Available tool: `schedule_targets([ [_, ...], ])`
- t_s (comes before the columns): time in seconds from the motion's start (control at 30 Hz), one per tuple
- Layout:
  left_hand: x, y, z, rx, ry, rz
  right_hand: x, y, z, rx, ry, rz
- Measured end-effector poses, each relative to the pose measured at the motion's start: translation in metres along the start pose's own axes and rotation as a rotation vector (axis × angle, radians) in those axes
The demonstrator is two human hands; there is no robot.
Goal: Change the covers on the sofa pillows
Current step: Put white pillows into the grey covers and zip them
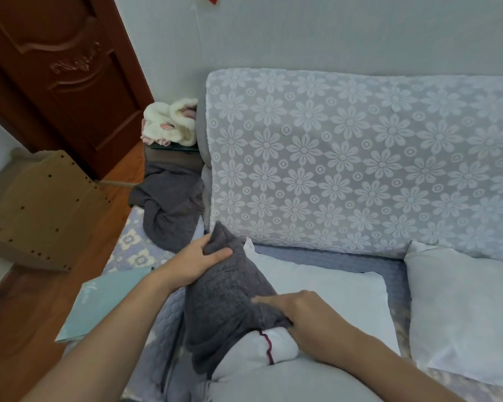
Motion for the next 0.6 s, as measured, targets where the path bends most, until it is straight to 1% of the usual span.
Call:
schedule_targets([
  [0.1, -0.011, -0.007, -0.015, 0.063, 0.102, 0.109, -0.009, -0.013, -0.012, -0.103, -0.151, -0.060],
  [0.17, -0.018, -0.009, -0.021, 0.161, 0.126, 0.076, -0.015, -0.022, -0.010, -0.140, -0.149, -0.011],
  [0.2, -0.021, -0.012, -0.020, 0.228, 0.108, 0.048, -0.017, -0.022, -0.006, -0.125, -0.116, 0.038],
  [0.27, -0.022, -0.020, -0.013, 0.351, 0.078, -0.007, -0.015, -0.016, 0.007, -0.039, -0.032, 0.073],
  [0.3, -0.020, -0.024, -0.009, 0.399, 0.091, -0.010, -0.011, -0.013, 0.012, 0.021, 0.004, 0.065],
  [0.4, -0.007, -0.020, -0.016, 0.494, 0.153, 0.073, -0.002, -0.012, 0.022, 0.190, 0.100, 0.040],
  [0.43, 0.000, -0.011, -0.027, 0.502, 0.216, 0.103, 0.002, -0.014, 0.026, 0.241, 0.140, 0.038],
  [0.47, 0.008, 0.004, -0.042, 0.490, 0.322, 0.154, 0.006, -0.017, 0.030, 0.287, 0.181, 0.043],
  [0.53, 0.020, 0.036, -0.068, 0.436, 0.506, 0.277, 0.015, -0.019, 0.042, 0.361, 0.262, 0.067],
  [0.6, 0.021, 0.054, -0.077, 0.441, 0.576, 0.344, 0.023, -0.020, 0.052, 0.425, 0.338, 0.108],
])
Point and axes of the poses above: each hand's wrist, its own z-axis towards the middle knuckle, its own y-axis out of the palm, x = y × z, the point moved 4 cm from there along z, towards the middle knuckle, and after that the axes turned 14 degrees about x, right-handed, at the moved point
